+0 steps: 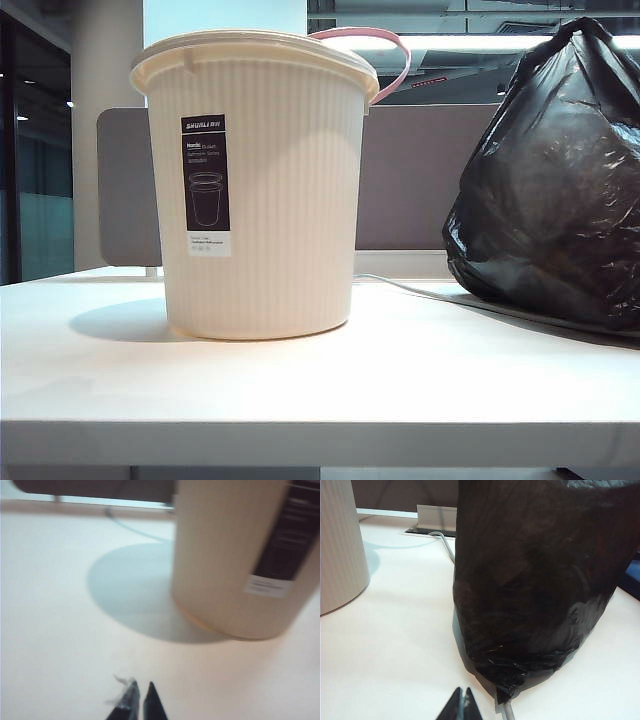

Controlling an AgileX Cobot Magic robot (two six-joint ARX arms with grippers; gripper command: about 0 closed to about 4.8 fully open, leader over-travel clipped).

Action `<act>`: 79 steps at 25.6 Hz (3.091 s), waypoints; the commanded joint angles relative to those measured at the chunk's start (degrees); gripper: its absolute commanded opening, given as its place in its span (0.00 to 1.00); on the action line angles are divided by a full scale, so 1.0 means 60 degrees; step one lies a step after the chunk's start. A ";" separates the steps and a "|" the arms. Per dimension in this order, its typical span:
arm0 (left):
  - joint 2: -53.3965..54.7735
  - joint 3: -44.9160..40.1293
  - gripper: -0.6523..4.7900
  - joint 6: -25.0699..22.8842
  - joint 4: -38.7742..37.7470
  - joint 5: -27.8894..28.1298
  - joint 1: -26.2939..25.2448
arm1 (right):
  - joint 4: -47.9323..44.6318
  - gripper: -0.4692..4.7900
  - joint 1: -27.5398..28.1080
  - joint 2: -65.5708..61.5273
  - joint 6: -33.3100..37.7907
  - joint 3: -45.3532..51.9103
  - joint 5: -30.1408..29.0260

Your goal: Open the ring lid of the trash can, pull out the black garbage bag inside, and place it on the table.

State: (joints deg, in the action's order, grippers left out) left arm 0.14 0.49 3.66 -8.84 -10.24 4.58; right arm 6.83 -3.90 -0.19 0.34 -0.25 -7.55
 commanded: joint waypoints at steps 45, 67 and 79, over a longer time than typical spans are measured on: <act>0.0004 0.0007 0.16 -0.0040 -0.0091 -0.0044 -0.0120 | -0.0178 0.08 0.0670 0.0000 0.0011 0.0011 -0.0004; 0.0004 0.0007 0.16 -0.0040 -0.0091 -0.0044 -0.0120 | -0.0178 0.08 0.0954 0.0000 0.0011 0.0011 -0.0004; 0.0004 0.0007 0.16 -0.0040 -0.0091 -0.0044 -0.0120 | -0.0178 0.08 0.0958 0.0000 0.0011 0.0011 -0.0004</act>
State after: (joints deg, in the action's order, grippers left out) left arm 0.14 0.49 3.66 -8.84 -10.26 3.90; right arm 6.81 1.87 -0.19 0.34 -0.25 -7.55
